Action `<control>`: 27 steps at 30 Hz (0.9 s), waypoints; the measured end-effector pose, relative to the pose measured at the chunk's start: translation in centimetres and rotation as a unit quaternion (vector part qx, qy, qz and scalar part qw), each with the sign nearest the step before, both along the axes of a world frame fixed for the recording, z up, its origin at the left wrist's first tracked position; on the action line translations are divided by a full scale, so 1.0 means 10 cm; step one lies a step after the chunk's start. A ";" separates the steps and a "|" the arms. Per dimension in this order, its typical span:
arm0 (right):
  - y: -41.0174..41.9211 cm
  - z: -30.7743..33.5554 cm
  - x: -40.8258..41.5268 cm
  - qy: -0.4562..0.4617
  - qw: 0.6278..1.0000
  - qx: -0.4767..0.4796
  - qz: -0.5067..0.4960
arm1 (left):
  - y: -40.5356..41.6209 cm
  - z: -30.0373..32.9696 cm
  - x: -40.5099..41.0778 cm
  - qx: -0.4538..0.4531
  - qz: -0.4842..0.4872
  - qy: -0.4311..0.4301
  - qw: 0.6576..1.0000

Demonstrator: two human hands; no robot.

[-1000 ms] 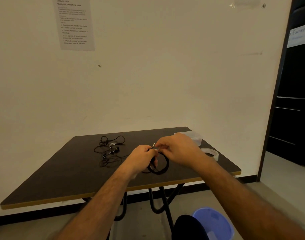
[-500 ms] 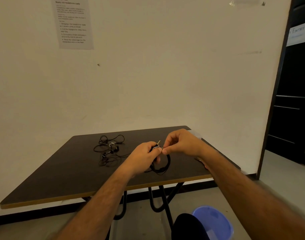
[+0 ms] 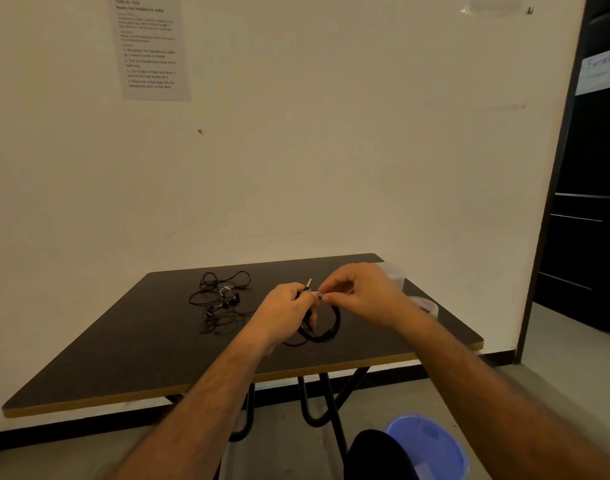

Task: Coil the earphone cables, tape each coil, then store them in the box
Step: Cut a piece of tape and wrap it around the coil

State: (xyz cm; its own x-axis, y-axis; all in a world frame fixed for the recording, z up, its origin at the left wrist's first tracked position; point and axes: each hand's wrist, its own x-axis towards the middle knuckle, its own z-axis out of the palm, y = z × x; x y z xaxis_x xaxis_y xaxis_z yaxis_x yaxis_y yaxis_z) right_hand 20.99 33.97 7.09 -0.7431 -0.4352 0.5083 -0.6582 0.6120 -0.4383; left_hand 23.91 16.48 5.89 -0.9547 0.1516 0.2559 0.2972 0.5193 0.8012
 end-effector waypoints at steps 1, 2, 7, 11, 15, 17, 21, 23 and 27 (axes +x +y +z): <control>-0.01 0.00 0.02 0.014 1.000 0.013 -0.002 | 0.00 0.00 -0.01 0.003 0.002 0.000 1.000; -0.02 0.01 0.03 0.019 1.000 0.015 -0.004 | -0.01 0.00 -0.01 0.006 0.003 0.000 1.000; 0.02 0.02 -0.02 -0.065 0.995 -0.071 0.016 | 0.01 0.01 0.00 -0.018 0.004 0.016 1.000; 0.05 0.04 -0.11 -0.131 0.986 -0.098 0.027 | 0.02 -0.01 -0.02 -0.052 -0.001 0.034 0.998; 0.05 0.04 -0.12 -0.146 0.987 -0.062 0.017 | 0.02 -0.01 -0.03 -0.087 0.001 0.048 0.995; 0.03 0.01 -0.10 -0.109 0.993 -0.036 0.006 | 0.03 -0.02 -0.04 -0.089 0.008 0.051 0.995; -0.05 0.00 -0.04 -0.030 0.998 0.044 -0.026 | 0.05 -0.02 -0.04 -0.049 0.010 0.040 0.998; -0.06 -0.02 -0.05 -0.011 0.997 0.064 -0.035 | 0.05 -0.02 -0.04 -0.037 0.006 0.037 0.999; -0.02 -0.06 -0.07 -0.027 0.998 0.044 -0.023 | 0.05 -0.06 -0.05 -0.043 -0.006 0.037 0.998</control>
